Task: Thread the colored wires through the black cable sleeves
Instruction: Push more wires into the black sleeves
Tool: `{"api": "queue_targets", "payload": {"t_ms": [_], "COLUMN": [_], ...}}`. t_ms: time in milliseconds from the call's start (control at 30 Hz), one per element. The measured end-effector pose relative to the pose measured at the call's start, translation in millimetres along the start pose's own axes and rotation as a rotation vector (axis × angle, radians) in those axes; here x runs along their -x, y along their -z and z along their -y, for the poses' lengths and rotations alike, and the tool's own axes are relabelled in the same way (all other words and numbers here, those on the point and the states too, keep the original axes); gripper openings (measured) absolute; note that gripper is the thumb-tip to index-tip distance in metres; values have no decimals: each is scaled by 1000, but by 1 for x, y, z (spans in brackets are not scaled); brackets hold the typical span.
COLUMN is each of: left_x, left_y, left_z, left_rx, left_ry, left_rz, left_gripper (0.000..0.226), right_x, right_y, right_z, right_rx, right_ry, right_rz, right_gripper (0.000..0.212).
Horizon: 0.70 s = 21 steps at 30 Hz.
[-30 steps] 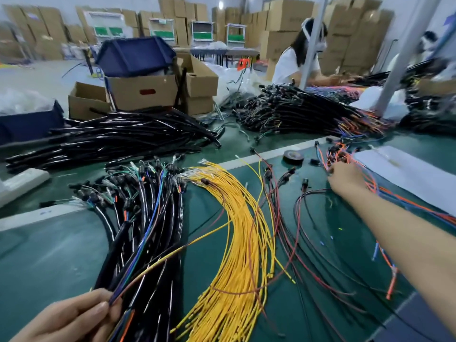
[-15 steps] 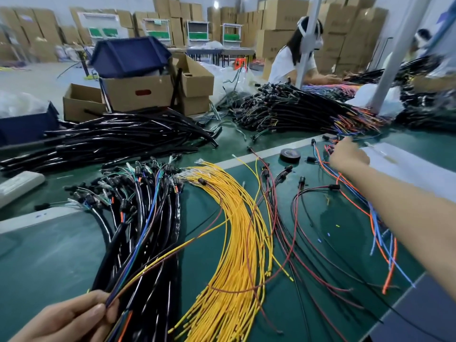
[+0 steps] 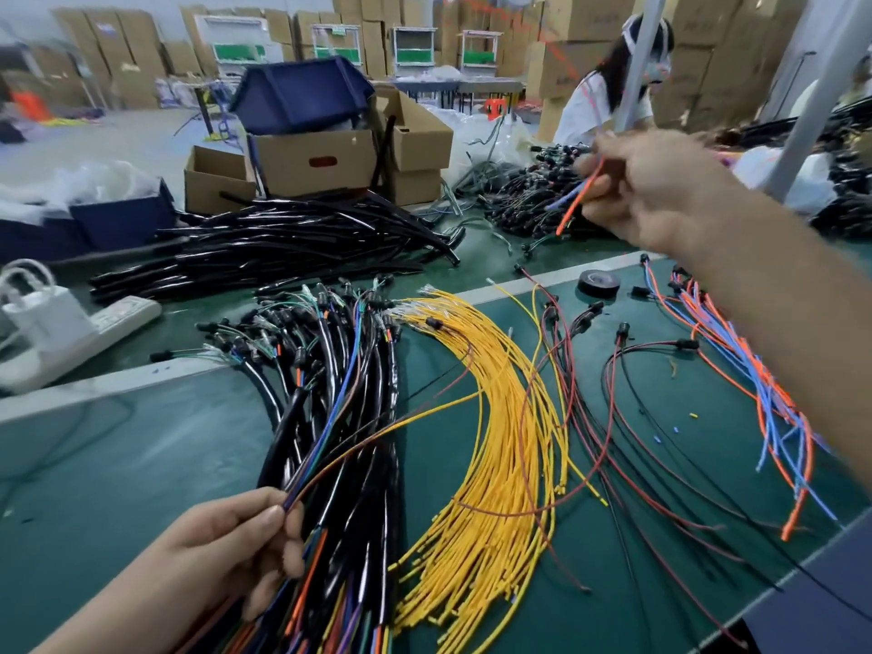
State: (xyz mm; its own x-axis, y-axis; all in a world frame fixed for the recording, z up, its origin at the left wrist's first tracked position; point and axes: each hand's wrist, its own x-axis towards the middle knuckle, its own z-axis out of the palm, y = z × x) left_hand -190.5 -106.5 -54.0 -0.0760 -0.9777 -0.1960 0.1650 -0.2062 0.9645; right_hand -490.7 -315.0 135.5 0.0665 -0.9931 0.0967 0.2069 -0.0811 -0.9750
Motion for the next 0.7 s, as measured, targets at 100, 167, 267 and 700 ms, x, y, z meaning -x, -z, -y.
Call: {"api": "queue_targets", "payload": {"t_ms": [100,167,267,700], "left_x": [3,4,7,17], "left_y": [-1,-6,-9,3], "left_z": [-2,-6,-9,-6], "left_rx": [39,70,158,323], "left_ry": [19,24,60,120], "left_rz": [16,18,29,55], "left_gripper": [18,17,17,25], "right_x": [48,73,101,137], "right_y": [-47,-74,-105,-111], "right_z": [-9,-28,-74,-156], "right_rx": [-199,-221,-102,94], "right_ry": [-171,-219,-222,41], "right_rz": [371,534,659,530], "right_gripper": [24,19,14,11]}}
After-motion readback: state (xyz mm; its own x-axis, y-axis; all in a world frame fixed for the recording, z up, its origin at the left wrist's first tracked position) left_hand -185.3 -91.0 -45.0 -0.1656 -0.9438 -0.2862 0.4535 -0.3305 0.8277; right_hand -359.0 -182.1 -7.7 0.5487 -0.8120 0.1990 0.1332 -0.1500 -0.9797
